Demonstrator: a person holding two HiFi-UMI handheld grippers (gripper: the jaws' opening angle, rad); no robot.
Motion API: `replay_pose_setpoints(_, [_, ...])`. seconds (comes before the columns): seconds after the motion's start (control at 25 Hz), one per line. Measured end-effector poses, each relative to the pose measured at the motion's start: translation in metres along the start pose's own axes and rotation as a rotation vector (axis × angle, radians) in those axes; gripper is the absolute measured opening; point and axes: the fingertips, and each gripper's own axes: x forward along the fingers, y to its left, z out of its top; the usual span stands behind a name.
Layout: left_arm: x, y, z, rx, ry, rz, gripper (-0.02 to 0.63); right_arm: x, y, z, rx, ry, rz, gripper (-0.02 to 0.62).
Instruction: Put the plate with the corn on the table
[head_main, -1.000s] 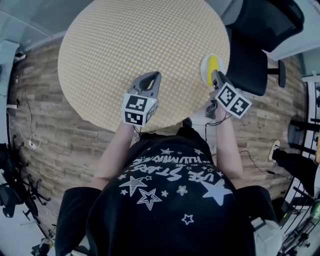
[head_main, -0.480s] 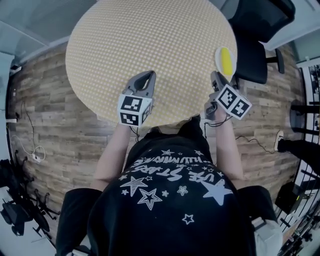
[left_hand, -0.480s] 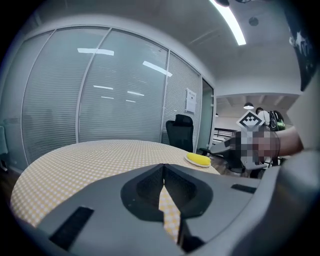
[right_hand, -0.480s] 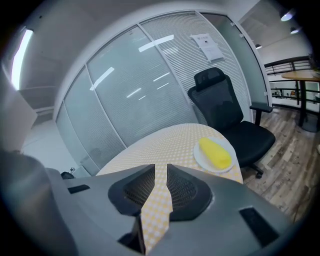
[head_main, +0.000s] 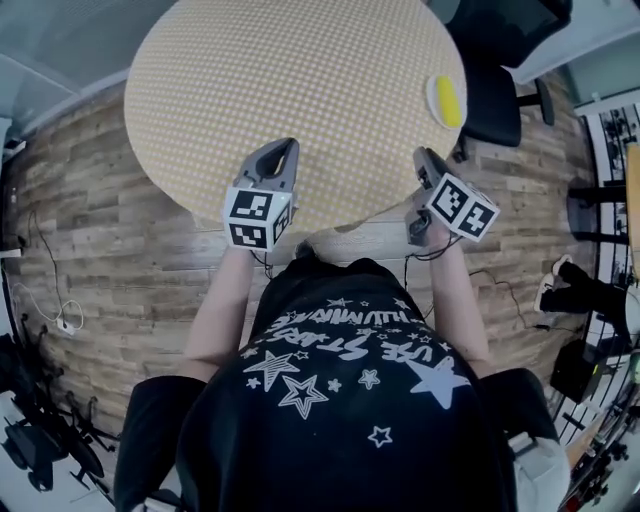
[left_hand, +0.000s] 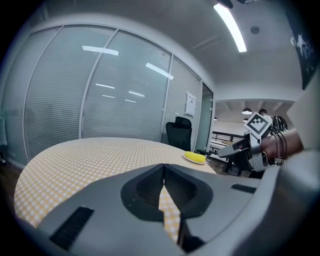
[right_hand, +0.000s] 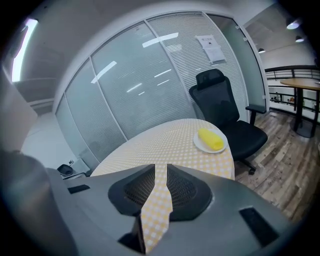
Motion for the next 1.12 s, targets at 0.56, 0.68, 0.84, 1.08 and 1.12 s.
replay_pose_setpoints(0.56, [-0.035,-0.069,-0.001,0.05,0.003,-0.047,0.008,-0.066,0.009,-0.03,-0.02,-0.012,0.107,0.061])
replay_pose_setpoints(0.68, [-0.038,-0.087,0.0,0.066,0.007,-0.062,0.008,-0.085,-0.001,-0.035,-0.005,-0.026,0.104,0.06])
replay_pose_setpoints(0.84, [-0.043,-0.115,0.002,0.092,0.001,-0.09,0.008,-0.11,-0.012,-0.04,-0.001,-0.051,0.111,0.058])
replay_pose_setpoints(1.08, [-0.059,-0.148,-0.003,0.107,-0.008,-0.104,0.006,-0.144,-0.017,-0.051,-0.012,-0.079,0.14,0.058])
replay_pose_setpoints(1.12, [-0.062,-0.151,-0.003,0.108,-0.01,-0.103,0.008,-0.149,-0.016,-0.053,-0.018,-0.082,0.144,0.058])
